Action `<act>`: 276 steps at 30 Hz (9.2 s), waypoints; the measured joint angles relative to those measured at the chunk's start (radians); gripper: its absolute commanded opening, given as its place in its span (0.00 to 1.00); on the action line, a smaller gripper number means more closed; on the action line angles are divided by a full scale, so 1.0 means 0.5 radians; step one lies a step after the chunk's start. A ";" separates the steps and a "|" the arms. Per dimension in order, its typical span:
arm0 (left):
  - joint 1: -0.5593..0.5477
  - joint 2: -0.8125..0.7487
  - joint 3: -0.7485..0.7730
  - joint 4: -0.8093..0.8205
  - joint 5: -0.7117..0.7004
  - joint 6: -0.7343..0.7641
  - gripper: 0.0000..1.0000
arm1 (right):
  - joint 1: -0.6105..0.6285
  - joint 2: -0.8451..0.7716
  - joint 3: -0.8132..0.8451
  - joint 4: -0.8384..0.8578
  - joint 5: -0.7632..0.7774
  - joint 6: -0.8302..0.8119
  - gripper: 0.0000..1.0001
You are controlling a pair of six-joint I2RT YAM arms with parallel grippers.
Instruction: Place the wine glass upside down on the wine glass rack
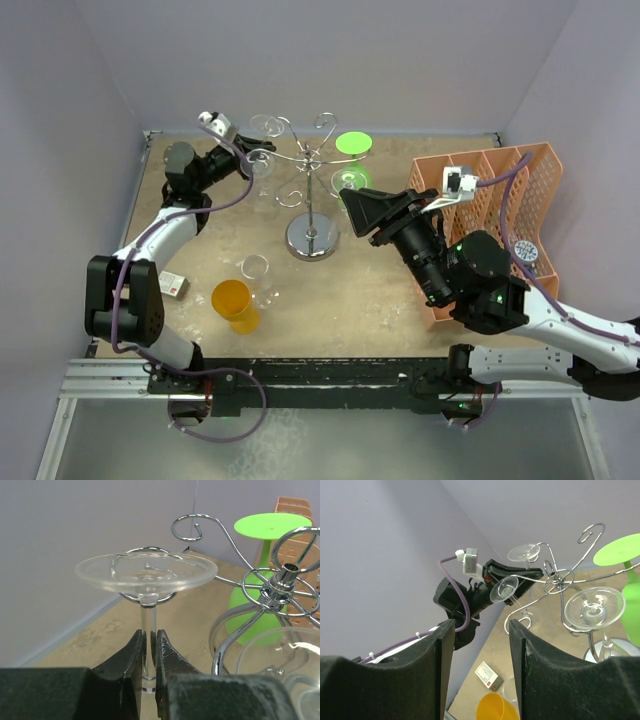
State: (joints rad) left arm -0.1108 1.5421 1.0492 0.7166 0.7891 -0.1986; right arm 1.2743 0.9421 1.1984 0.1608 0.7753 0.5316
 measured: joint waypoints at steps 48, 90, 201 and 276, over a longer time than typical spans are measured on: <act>0.067 0.115 0.039 0.162 0.391 0.047 0.00 | 0.000 0.120 0.001 -0.010 0.001 0.053 0.49; -0.008 0.748 0.400 1.582 0.665 -1.201 0.00 | 0.000 0.188 0.046 -0.056 0.090 0.090 0.48; -0.018 -0.016 -0.024 -0.645 -0.076 0.529 0.63 | 0.000 0.175 0.097 -0.116 -0.076 0.085 0.50; -0.100 -1.403 -0.039 -3.895 -1.342 -0.696 0.44 | 0.000 -0.137 -0.441 -0.047 -0.237 0.166 0.49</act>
State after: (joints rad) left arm -0.1608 0.8406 1.0298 -1.2308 0.1181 -0.5465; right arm 1.2743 0.8734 0.9779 0.1371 0.6571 0.6147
